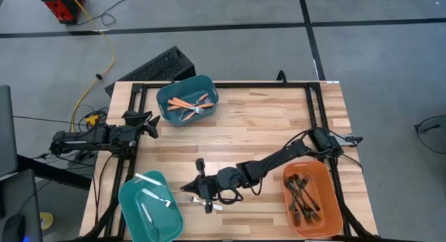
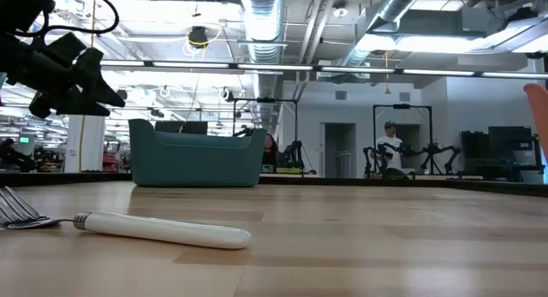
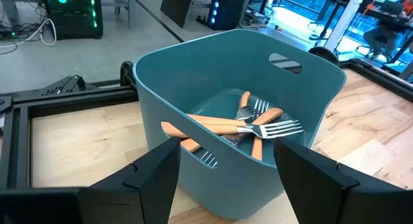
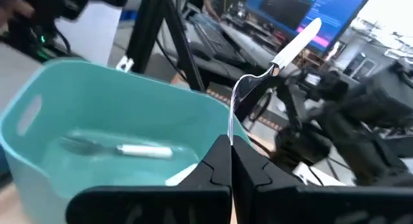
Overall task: Sort silverware by color (type)
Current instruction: Put the white fork into the green bin
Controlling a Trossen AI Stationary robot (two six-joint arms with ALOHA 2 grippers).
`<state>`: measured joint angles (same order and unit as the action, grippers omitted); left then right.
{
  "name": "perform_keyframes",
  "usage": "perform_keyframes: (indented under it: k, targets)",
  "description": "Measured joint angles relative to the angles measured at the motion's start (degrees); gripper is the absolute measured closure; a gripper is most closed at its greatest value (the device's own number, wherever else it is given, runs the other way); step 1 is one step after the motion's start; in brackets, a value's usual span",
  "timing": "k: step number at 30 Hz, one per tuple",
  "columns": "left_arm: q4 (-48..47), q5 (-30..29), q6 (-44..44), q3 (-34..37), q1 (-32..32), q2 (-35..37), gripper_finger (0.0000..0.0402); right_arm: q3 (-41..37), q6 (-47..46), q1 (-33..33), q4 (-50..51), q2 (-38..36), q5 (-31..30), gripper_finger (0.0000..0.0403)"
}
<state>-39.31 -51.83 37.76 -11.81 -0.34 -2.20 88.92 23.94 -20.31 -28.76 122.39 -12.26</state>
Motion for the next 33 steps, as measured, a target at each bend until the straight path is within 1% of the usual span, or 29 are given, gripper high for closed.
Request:
perform_keyframes:
  k: [3,7,11,17,19,22,25,29,33]
  targets:
    - [0.13,-0.01,0.0,0.0,0.02,0.0,0.0167,-0.19,-0.8,-0.27,-0.53,0.9,0.55,0.0388]
    - [0.2,0.11,0.21,0.0,0.02,0.0,0.0167,0.04,-4.91,0.42,-1.39,1.97,0.55,0.0388]
    - [0.22,-0.11,0.3,0.0,0.01,0.0,0.0167,-0.08,-5.32,1.01,-1.25,2.16,0.4,0.0388]
    - [0.2,-0.07,0.02,0.0,0.02,0.0,0.0167,-0.06,-6.17,1.38,-4.12,2.12,-0.2,0.0388]
    - [0.2,-0.59,0.01,0.0,0.01,0.0,0.0167,-0.06,-7.13,0.8,-3.97,2.08,-3.29,0.0388]
    - [0.2,-1.05,0.0,0.0,0.02,0.0,0.0167,-0.01,-7.48,-0.8,-3.25,2.08,-9.57,0.0388]
    - [0.2,-1.07,0.0,0.0,0.02,0.0,0.0167,2.57,-7.5,-2.54,0.8,2.08,-15.21,0.0388]
    - [0.2,-1.25,0.0,0.0,0.02,0.0,0.0167,8.03,-8.47,-3.93,10.1,2.05,-18.58,0.0388]
    - [0.2,-1.53,0.0,0.0,0.0,0.0,0.0167,11.56,-10.26,-4.75,14.0,2.56,-22.39,0.0388]
